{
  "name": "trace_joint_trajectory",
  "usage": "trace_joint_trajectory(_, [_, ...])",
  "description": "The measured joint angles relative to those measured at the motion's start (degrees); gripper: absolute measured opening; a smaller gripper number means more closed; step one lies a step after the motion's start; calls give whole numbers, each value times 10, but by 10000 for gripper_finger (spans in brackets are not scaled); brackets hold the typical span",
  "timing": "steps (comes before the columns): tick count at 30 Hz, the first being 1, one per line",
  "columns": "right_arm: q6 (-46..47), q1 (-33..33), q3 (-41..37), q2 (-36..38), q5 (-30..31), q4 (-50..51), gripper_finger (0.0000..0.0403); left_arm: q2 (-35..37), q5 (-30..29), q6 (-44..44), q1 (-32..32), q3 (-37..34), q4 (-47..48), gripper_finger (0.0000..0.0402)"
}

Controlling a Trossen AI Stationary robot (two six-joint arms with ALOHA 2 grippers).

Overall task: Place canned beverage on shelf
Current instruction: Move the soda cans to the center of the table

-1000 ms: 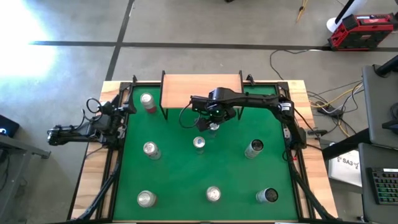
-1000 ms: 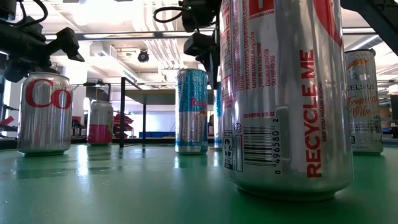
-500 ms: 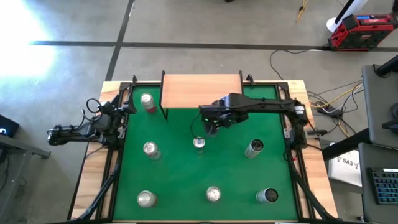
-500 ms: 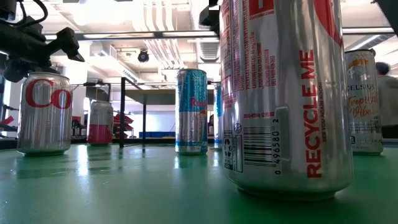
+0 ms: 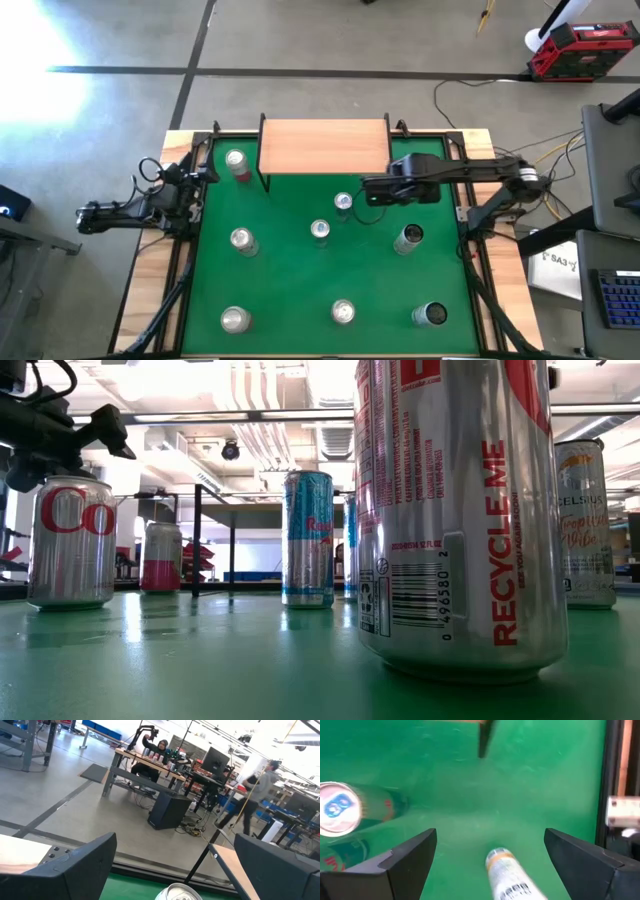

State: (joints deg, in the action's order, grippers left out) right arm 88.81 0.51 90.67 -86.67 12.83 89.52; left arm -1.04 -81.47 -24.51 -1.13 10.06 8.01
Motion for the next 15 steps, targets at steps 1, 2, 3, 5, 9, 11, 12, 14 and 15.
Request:
trace_joint_trajectory(1, [13, 0, -11, 13, -8, 1, 361, 0, 0, 0, 0, 0, 0, 389])
trace_joint_trajectory(2, [26, 0, -24, 27, -19, 1, 361, 0, 0, 0, 0, 0, 0, 389])
trace_joint_trajectory(3, [39, 0, -37, 38, -27, 0, 361, 0, 0, 0, 0, 0, 0, 389])
trace_joint_trajectory(5, [66, -4, -61, 58, -44, -1, 361, 0, 0, 0, 0, 0, 0, 389])
trace_joint_trajectory(9, [103, -19, -105, 85, -76, -16, 361, 0, 0, 0, 0, 0, 0, 389])
trace_joint_trajectory(11, [110, -28, -122, 95, -87, -32, 361, 0, 0, 0, 0, 0, 0, 389])
trace_joint_trajectory(12, [119, -34, -129, 99, -88, -37, 361, 0, 0, 0, 0, 0, 0, 389])
trace_joint_trajectory(14, [137, -46, -141, 105, -88, -45, 361, 0, 0, 0, 0, 0, 0, 389])
trace_joint_trajectory(15, [147, -53, -147, 108, -89, -49, 361, 0, 0, 0, 0, 0, 0, 389])
